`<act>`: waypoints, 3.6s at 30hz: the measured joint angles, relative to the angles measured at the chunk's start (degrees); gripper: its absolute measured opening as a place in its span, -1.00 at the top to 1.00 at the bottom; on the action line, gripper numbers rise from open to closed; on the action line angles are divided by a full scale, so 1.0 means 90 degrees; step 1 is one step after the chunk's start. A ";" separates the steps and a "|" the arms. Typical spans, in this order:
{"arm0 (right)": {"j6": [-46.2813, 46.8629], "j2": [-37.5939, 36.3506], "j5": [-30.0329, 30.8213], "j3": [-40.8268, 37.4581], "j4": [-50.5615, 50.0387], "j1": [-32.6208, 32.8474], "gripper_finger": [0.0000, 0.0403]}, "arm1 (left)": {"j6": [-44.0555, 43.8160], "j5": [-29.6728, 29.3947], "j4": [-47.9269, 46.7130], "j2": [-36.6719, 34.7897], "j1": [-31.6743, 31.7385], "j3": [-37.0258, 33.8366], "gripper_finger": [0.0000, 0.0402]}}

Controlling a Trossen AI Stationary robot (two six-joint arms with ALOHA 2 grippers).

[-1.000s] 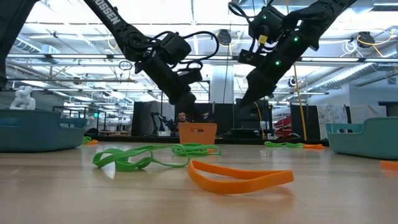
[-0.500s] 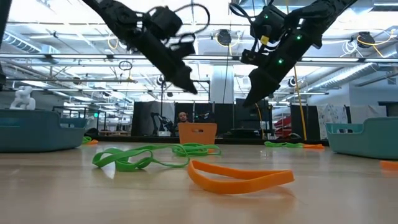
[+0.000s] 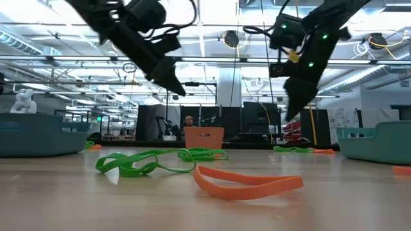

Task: Sort rubber bands into baskets
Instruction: Put the orange rubber band into the orange bin

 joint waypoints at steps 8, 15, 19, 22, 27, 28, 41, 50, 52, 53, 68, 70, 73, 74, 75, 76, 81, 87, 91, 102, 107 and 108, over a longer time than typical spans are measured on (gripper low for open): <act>0.1690 -0.1216 -0.0915 0.0005 -0.1697 0.0422 0.98 | 0.0205 0.0400 0.4176 -0.0286 -0.0522 -0.1749 0.35; 0.2894 -0.1530 -0.1914 0.0005 -0.1755 0.1036 0.98 | 0.0506 0.1578 0.5584 -0.0063 -0.0561 -0.2185 0.35; 0.3480 -0.1450 -0.2313 0.0005 -0.1703 0.1632 0.98 | 0.0503 0.1778 0.5565 -0.0047 -0.0566 -0.2185 0.35; 0.4055 -0.1375 -0.2441 0.0005 -0.1543 0.2129 0.98 | 0.0503 0.1787 0.5547 -0.0047 -0.0566 -0.2185 0.35; 0.4787 -0.1139 -0.2847 0.0005 -0.1025 0.3034 0.98 | 0.0501 0.1787 0.5468 -0.0047 -0.0561 -0.2185 0.35; 0.4868 -0.1079 -0.2839 0.0005 -0.0934 0.3213 0.98 | 0.0501 0.1787 0.5468 -0.0047 -0.0564 -0.2185 0.35; 0.5119 0.0520 -0.2776 0.0005 -0.0526 0.4583 0.88 | 0.0503 0.1831 0.5463 -0.0044 -0.0636 -0.2185 0.35; 0.5301 0.1381 -0.3129 0.0002 0.0322 0.4614 0.45 | 0.0503 0.1831 0.5463 -0.0044 -0.0641 -0.2185 0.35; 0.5309 0.1491 -0.3147 0.0002 0.0321 0.4614 0.36 | 0.0503 0.1831 0.5463 -0.0044 -0.0639 -0.2185 0.35; 0.5290 0.1556 -0.3144 0.0004 0.0298 0.4614 0.33 | 0.0501 0.1829 0.5463 -0.0044 -0.0639 -0.2185 0.35; 0.4918 0.1638 -0.3127 0.0306 -0.0008 0.4591 0.88 | 0.0498 0.1826 0.5459 -0.0044 -0.0641 -0.2182 0.35; 0.4765 0.1518 -0.3145 0.0447 0.0075 0.4558 0.96 | 0.0498 0.1826 0.5459 -0.0042 -0.0641 -0.2182 0.35; 0.4597 0.1465 -0.3147 0.0676 0.0039 0.4499 0.96 | 0.0498 0.1826 0.5452 -0.0040 -0.0639 -0.2182 0.35; 0.4540 0.1455 -0.3146 0.0755 0.0015 0.4475 0.97 | 0.0497 0.1826 0.5454 -0.0040 -0.0639 -0.2182 0.35; 0.4465 0.1433 -0.3141 0.0848 -0.0048 0.4455 0.98 | 0.0495 0.1826 0.5451 -0.0040 -0.0639 -0.2182 0.35; 0.4391 0.1406 -0.3137 0.0951 -0.0124 0.4429 0.99 | 0.0494 0.1826 0.5451 -0.0040 -0.0639 -0.2182 0.35; 0.3967 0.1400 -0.2881 0.1326 -0.0815 0.4351 0.99 | 0.0208 0.1828 0.5458 -0.0040 -0.0641 -0.2182 0.35; 0.2905 0.1398 -0.2017 0.1721 -0.1108 0.4156 1.00 | -0.0561 0.2338 0.5693 0.0235 -0.0639 -0.2119 0.35; 0.2091 0.1398 -0.1381 0.1915 -0.1134 0.3765 1.00 | -0.1604 0.3164 0.5753 0.0762 -0.0599 -0.1712 0.35; 0.0256 0.1349 -0.0436 0.2033 -0.0566 0.2332 1.00 | -0.3301 0.4887 0.5735 0.2763 -0.0513 -0.0356 0.35; 0.0157 0.1349 -0.0445 0.2033 -0.0491 0.1965 1.00 | -0.3329 0.4949 0.5750 0.3365 -0.0510 0.0091 0.35; 0.0132 0.1349 -0.0443 0.2033 -0.0487 0.1919 1.00 | -0.3332 0.4947 0.5761 0.3435 -0.0507 0.0153 0.35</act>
